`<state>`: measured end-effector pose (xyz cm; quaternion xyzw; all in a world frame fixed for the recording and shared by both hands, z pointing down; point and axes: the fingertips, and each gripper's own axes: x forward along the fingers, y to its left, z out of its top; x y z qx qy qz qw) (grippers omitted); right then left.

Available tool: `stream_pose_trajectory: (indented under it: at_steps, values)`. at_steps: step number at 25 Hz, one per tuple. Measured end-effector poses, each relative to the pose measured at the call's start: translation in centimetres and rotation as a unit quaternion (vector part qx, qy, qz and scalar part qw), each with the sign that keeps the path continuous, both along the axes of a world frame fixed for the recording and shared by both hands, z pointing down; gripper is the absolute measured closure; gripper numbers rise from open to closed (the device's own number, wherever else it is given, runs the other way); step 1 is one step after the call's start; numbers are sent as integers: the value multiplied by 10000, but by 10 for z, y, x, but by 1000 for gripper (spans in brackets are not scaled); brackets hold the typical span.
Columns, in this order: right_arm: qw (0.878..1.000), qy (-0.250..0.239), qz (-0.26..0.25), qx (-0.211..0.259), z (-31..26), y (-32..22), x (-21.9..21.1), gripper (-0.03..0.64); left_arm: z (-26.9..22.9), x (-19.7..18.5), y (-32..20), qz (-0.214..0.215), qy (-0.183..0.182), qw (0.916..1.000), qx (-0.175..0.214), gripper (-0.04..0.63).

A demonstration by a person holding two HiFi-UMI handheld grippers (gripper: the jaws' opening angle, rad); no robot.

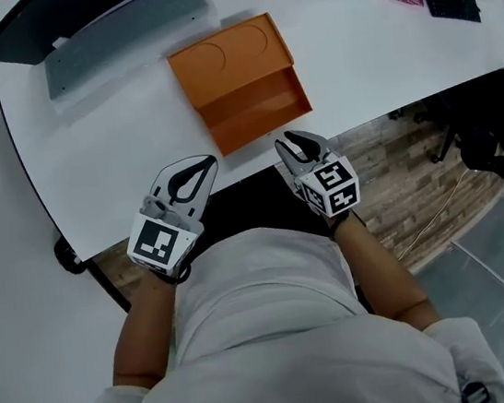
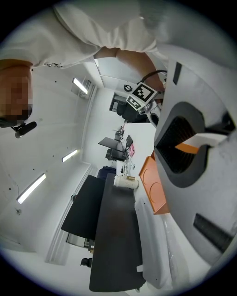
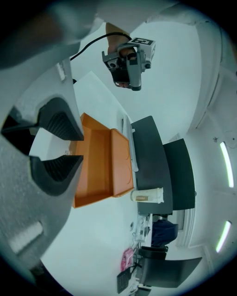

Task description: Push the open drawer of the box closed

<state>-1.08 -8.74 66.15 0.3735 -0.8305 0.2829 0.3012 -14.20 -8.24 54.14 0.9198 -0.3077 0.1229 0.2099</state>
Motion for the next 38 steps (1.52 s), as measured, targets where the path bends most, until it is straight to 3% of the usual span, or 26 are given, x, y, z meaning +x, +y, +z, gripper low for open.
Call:
stream_pose_trajectory:
  at_steps: [13, 18, 38]
  values:
    - [9985, 243, -180, -462, 63, 5, -5, 515, 23, 11, -5, -10, 6, 9999, -142, 597]
    - [9979, 324, -158, -547, 78, 3, -6, 515, 23, 10, -9, -177, 201, 9993, -274, 597]
    - [9974, 400, -171, -567, 86, 4, -8, 546, 34, 4, -6, -320, 210, 9984, -414, 597]
